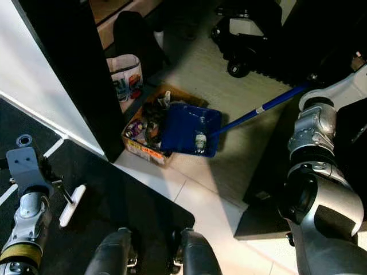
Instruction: Sweep floor
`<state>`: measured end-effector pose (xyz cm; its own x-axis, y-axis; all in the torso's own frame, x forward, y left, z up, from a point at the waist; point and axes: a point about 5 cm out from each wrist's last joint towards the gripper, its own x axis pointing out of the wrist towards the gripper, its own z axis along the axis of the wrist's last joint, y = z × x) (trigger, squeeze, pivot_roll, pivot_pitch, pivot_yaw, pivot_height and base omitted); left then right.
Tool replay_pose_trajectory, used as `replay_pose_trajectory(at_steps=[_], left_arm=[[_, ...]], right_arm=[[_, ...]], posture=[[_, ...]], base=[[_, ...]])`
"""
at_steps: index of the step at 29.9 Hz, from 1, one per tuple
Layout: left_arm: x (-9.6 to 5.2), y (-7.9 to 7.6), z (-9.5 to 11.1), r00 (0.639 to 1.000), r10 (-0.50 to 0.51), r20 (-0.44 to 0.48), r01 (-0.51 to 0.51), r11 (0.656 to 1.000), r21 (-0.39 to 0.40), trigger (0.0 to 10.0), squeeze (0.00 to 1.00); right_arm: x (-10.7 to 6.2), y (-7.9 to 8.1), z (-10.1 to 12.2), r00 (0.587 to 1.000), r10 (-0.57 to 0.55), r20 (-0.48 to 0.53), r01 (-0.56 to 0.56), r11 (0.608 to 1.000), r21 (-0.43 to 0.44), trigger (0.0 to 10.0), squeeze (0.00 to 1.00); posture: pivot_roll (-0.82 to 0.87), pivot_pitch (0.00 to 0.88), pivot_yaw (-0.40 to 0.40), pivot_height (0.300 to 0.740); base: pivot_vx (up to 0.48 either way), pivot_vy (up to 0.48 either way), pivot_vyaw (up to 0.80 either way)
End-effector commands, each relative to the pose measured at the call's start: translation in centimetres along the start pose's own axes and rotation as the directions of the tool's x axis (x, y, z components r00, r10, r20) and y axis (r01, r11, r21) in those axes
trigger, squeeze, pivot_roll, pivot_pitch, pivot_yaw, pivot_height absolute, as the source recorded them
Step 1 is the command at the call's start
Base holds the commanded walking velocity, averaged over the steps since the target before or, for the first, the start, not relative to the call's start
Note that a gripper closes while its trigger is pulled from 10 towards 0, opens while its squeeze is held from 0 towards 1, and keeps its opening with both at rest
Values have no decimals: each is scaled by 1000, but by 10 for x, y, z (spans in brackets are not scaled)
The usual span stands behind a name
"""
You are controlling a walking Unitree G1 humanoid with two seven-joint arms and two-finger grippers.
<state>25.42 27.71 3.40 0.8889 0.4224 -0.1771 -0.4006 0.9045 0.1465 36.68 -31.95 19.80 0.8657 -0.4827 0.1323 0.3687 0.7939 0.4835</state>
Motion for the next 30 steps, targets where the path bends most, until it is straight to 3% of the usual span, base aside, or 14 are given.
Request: replay_pose_trajectory(at_steps=[1,23,24,30], left_arm=[[-2,4,-4,1000,4,-16,-4,1000,3,10000,0],[-1,2,-3,1000,-11,-14,10,1000,-8,10000,0],[-1,-1,-2,1000,-28,-11,27,999,-36,10000,0],[-1,-5,-2,999,-51,-13,51,998,-23,10000,0]], right_arm=[[4,1,15,997,-23,69,20,999,44,10000,0],[7,0,23,992,-77,101,71,995,64,10000,0],[7,-1,24,991,-82,106,75,995,66,10000,0],[7,-3,26,990,-90,112,83,994,66,10000,0]], posture=[[64,125,-60,740],[66,114,-57,740],[67,112,-56,740],[67,106,-54,740]], base=[[480,0,0],[477,0,0],[0,0,0],[0,0,0]])
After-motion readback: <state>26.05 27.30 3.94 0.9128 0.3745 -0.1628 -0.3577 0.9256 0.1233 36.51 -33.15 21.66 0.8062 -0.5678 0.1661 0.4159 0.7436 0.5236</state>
